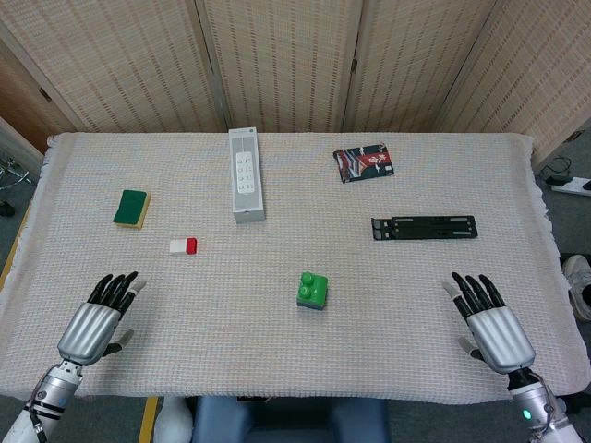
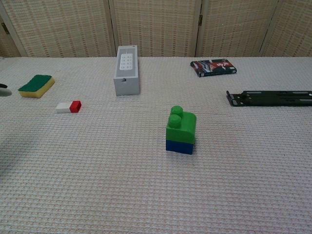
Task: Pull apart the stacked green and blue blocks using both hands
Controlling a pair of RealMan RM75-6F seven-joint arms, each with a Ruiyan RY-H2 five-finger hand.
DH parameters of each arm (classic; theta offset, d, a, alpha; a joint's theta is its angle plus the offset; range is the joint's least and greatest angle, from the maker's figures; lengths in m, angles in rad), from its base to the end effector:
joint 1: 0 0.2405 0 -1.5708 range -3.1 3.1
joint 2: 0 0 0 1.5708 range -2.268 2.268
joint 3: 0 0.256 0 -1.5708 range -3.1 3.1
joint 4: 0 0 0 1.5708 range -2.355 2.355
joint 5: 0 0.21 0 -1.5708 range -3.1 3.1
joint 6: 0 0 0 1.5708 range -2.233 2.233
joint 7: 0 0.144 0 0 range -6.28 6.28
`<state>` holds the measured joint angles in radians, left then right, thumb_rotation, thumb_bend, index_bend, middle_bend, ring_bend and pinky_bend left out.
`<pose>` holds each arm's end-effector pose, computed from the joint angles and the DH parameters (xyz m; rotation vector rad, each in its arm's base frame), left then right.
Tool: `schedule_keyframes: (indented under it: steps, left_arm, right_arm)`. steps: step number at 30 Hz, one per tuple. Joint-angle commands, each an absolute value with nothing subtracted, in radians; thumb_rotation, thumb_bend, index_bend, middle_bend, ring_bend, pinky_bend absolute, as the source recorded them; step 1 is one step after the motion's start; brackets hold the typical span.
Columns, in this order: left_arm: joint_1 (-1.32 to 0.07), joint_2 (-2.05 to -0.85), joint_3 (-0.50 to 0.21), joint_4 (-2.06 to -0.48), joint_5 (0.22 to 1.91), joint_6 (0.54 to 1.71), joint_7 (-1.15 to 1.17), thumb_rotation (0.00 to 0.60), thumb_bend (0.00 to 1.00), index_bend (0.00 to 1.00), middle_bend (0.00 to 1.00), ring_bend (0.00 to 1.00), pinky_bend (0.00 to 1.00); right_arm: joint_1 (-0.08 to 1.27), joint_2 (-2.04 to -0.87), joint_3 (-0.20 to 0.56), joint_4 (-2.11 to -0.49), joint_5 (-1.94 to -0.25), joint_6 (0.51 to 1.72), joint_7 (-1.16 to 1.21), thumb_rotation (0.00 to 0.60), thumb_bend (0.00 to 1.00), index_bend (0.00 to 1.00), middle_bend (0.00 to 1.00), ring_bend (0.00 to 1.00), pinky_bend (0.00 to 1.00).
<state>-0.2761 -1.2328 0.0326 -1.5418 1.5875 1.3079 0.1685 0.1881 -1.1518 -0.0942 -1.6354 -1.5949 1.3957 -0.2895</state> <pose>-0.2814 0.2158 0.0895 -1.7702 -0.7867 -0.8245 -0.2894 -0.1763 0.1118 1.7386 -0.7416 0.7145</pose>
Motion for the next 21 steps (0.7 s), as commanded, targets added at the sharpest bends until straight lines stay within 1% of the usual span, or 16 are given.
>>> schedule_keyframes:
  steps: [1, 5, 8, 11, 14, 17, 21]
  left_arm:
    - [-0.274, -1.231, 0.032, -1.539, 1.582, 1.307, 0.171, 0.600, 0.37, 0.00, 0.00, 0.00, 0.00]
    - [-0.272, -1.227, 0.032, -1.547, 1.584, 1.313, 0.162, 0.600, 0.37, 0.00, 0.00, 0.00, 0.00]
    - [-0.273, -1.227, 0.031, -1.546, 1.584, 1.313, 0.149, 0.600, 0.37, 0.00, 0.00, 0.00, 0.00]
    - [-0.275, -1.232, 0.032, -1.536, 1.579, 1.302, 0.163, 0.600, 0.37, 0.00, 0.00, 0.00, 0.00]
    - [-0.274, -1.240, 0.027, -1.530, 1.566, 1.299, 0.182, 0.600, 0.37, 0.00, 0.00, 0.00, 0.00]
    - [-0.274, -1.247, 0.023, -1.531, 1.552, 1.293, 0.190, 0.600, 0.37, 0.00, 0.00, 0.00, 0.00]
    - [-0.281, -1.261, 0.024, -1.528, 1.536, 1.266, 0.208, 0.600, 0.37, 0.00, 0.00, 0.00, 0.00]
  right_arm:
    - [0.191, -1.155, -0.089, -1.633, -1.596, 1.385, -0.288, 0.600, 0.27, 0.00, 0.00, 0.00, 0.00]
    - [0.200, -1.174, -0.083, -1.607, -1.612, 1.371, -0.296, 0.600, 0.27, 0.00, 0.00, 0.00, 0.00]
    - [0.242, -1.196, -0.077, -1.569, -1.670, 1.341, -0.262, 0.600, 0.27, 0.00, 0.00, 0.00, 0.00]
    - [0.325, -1.194, -0.060, -1.543, -1.740, 1.278, -0.237, 0.600, 0.27, 0.00, 0.00, 0.02, 0.00]
    - [0.419, -1.188, -0.026, -1.534, -1.788, 1.203, -0.248, 0.600, 0.27, 0.00, 0.00, 0.04, 0.00]
    - [0.514, -1.181, 0.009, -1.534, -1.805, 1.115, -0.232, 0.600, 0.27, 0.00, 0.00, 0.04, 0.00]
    - [0.612, -1.206, 0.047, -1.506, -1.798, 1.019, -0.185, 0.600, 0.27, 0.00, 0.00, 0.04, 0.00]
